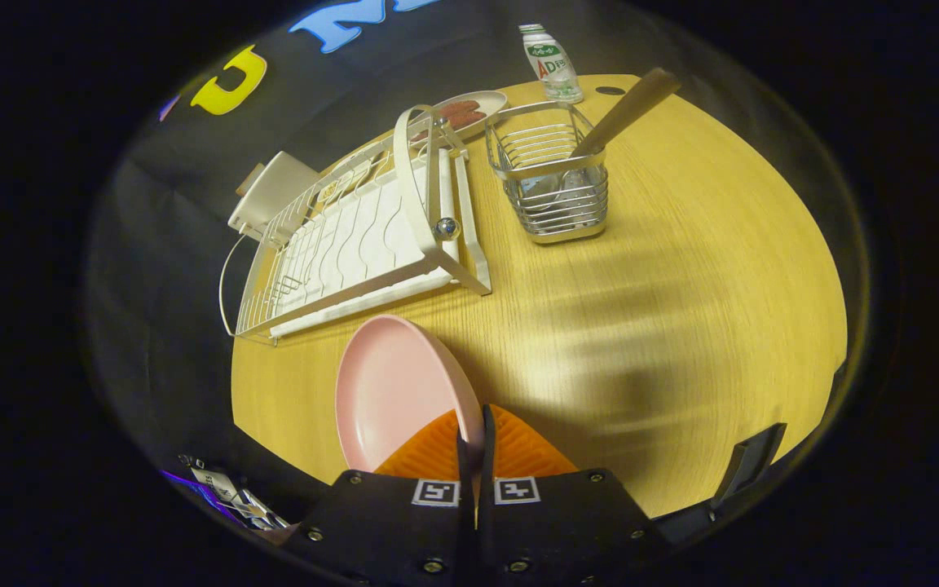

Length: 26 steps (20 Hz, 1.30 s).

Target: Take the plate from the dish rack, then take the spoon from the basket and place it into the plate.

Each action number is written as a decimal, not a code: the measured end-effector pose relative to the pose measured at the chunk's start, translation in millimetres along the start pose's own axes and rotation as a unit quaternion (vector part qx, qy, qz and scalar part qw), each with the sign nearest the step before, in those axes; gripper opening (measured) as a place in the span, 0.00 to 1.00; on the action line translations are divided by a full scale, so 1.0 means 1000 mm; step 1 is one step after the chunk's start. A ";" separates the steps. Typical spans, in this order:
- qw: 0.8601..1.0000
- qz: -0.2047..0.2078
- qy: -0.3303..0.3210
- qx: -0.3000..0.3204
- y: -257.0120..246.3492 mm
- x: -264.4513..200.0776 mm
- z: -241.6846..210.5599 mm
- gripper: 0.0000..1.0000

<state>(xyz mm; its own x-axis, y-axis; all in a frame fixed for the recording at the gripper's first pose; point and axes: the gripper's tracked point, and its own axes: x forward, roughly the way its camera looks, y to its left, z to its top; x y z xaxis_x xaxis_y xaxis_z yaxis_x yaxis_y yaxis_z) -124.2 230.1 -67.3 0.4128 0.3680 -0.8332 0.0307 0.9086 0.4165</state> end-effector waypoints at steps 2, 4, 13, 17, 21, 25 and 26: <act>1.000 0.019 -0.002 0.009 0.000 0.010 -0.001 0.01; 0.999 0.037 -0.010 0.019 -0.001 0.018 -0.001 0.02; 0.993 0.020 -0.098 -0.063 -0.012 -0.006 0.023 0.30; 0.970 -0.045 -0.207 -0.122 -0.030 -0.054 0.062 0.30; 0.931 -0.055 -0.332 -0.145 -0.036 -0.106 0.097 0.30; 0.883 -0.074 -0.434 -0.161 -0.056 -0.139 0.122 0.30; 0.883 -0.077 -0.434 -0.164 -0.061 -0.136 0.125 0.30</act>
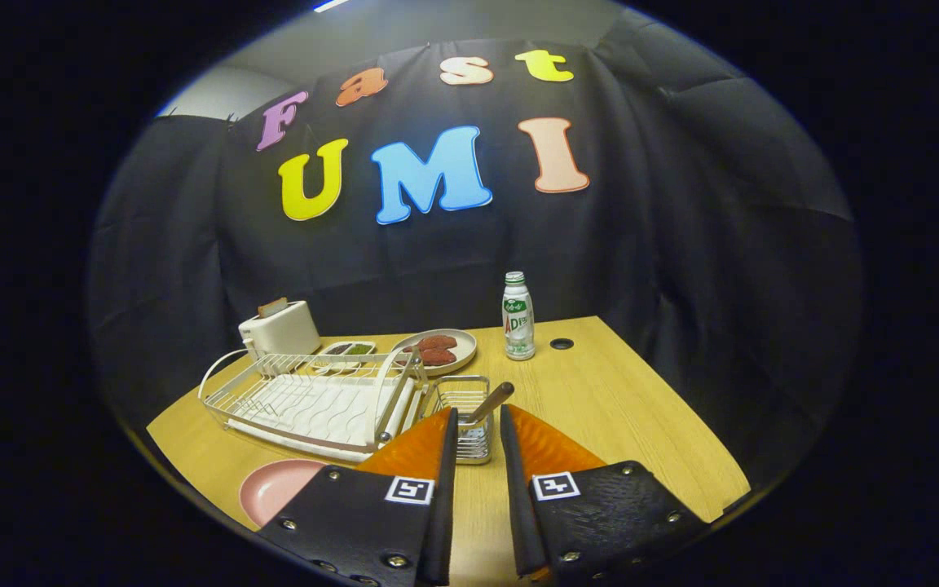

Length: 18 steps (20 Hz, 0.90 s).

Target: Take the plate from the dish rack, then take the spoon from the basket and place it into the plate.

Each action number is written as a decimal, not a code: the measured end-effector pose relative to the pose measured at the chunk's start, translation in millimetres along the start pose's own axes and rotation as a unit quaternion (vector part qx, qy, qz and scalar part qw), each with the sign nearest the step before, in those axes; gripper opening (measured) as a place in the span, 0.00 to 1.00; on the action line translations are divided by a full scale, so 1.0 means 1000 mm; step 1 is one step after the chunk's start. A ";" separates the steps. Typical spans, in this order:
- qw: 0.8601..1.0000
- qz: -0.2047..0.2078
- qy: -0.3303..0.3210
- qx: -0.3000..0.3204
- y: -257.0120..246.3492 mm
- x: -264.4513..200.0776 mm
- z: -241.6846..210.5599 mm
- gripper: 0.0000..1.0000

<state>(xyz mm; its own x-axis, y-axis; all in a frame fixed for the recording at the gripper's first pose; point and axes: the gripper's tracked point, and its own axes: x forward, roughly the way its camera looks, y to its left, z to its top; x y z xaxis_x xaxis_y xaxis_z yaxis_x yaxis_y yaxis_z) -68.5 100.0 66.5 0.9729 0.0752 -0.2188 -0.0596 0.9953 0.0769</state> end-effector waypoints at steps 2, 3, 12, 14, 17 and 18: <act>1.000 0.008 -0.005 0.005 -0.005 0.010 0.001 0.34; 1.000 0.009 -0.011 0.011 -0.008 0.016 0.004 0.34; 0.999 0.019 -0.028 0.022 -0.020 0.070 0.001 0.34; 0.999 0.028 -0.027 0.026 -0.014 0.083 -0.001 0.34; 0.998 0.044 -0.022 0.043 -0.007 0.097 -0.003 0.34; 0.997 0.046 -0.028 0.047 -0.007 0.099 0.000 0.34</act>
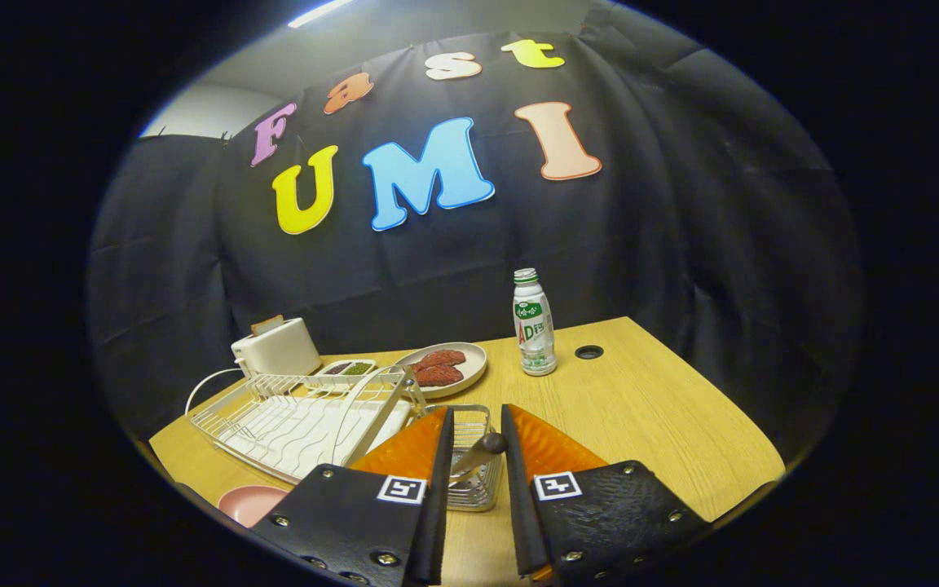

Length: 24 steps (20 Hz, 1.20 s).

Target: Take the plate from the dish rack, then take the spoon from the basket and place it into the plate.

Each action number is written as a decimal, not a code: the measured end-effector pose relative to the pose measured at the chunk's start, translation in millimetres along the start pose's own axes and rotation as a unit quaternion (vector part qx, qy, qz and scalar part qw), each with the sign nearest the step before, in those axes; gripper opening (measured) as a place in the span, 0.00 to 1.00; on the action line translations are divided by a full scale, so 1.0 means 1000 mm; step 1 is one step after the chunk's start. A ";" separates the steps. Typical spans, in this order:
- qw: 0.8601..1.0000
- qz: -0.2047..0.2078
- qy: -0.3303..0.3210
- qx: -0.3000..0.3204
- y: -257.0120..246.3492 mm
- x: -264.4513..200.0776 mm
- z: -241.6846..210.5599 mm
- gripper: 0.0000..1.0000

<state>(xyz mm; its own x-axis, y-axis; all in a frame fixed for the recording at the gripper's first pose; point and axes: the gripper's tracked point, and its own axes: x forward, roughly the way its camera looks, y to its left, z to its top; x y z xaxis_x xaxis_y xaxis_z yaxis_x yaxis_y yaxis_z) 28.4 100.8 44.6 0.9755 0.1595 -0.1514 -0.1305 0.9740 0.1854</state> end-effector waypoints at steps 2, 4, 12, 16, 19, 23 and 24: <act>1.000 0.006 0.005 0.009 0.005 -0.001 -0.003 0.28; 1.000 -0.003 -0.003 0.018 0.005 0.004 0.000 0.12; 1.000 -0.013 0.014 -0.019 0.021 0.000 0.016 0.02; 0.999 -0.017 0.024 -0.028 0.023 -0.005 0.029 0.01; 0.999 -0.026 0.015 -0.042 0.025 -0.012 0.055 0.01; 0.998 -0.031 -0.006 -0.059 0.036 -0.029 0.098 0.01; 0.997 -0.034 -0.011 -0.063 0.040 -0.034 0.108 0.01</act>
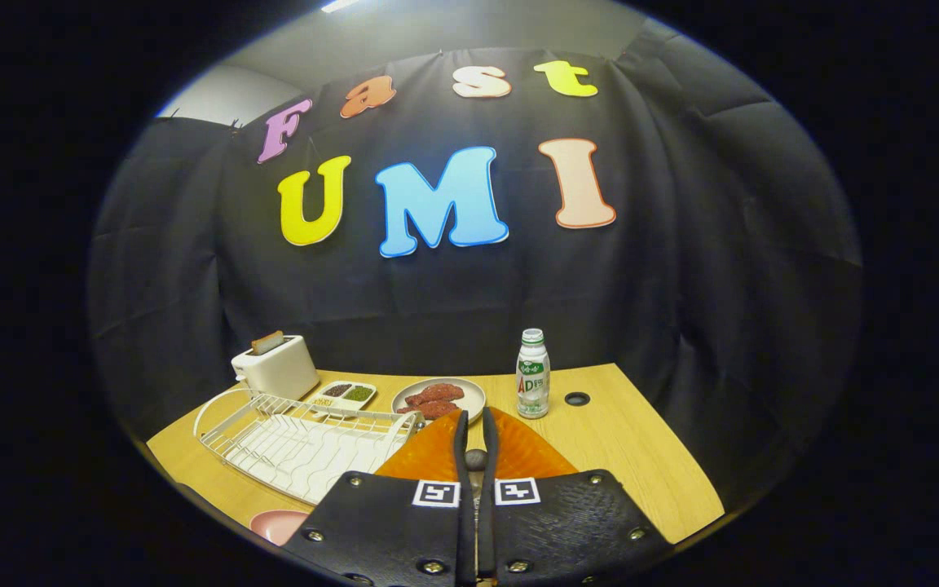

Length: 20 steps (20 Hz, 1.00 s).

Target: Take the plate from the dish rack, then take the spoon from the basket and place it into the plate.

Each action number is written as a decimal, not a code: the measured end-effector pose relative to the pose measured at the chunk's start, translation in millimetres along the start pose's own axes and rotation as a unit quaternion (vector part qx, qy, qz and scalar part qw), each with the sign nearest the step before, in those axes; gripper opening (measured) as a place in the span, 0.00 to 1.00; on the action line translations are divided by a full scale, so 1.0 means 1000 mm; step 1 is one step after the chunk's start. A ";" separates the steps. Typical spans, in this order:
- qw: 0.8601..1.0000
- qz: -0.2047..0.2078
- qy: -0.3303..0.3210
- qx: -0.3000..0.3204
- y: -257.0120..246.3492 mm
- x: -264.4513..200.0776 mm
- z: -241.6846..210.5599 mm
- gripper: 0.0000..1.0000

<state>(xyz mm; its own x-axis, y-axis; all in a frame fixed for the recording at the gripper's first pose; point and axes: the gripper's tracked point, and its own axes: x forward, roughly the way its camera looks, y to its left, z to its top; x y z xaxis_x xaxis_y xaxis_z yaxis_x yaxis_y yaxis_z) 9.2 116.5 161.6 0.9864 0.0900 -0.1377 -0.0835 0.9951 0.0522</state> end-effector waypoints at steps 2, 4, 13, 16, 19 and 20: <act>1.000 -0.002 -0.011 -0.004 0.004 -0.010 0.019 0.01; 1.000 -0.009 -0.009 -0.004 0.007 -0.019 0.031 0.01; 0.999 -0.013 -0.033 -0.016 0.046 -0.065 0.069 0.01; 1.000 -0.011 -0.029 -0.002 0.065 -0.078 0.065 0.01; 1.000 -0.008 -0.018 0.003 0.083 -0.087 0.054 0.01; 1.000 -0.009 -0.011 0.001 0.088 -0.090 0.047 0.01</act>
<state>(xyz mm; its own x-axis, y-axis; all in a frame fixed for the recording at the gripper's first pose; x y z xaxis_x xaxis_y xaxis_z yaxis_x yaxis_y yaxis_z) -80.6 194.3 225.6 0.9906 0.0706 -0.1173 -0.0648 0.9965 0.0519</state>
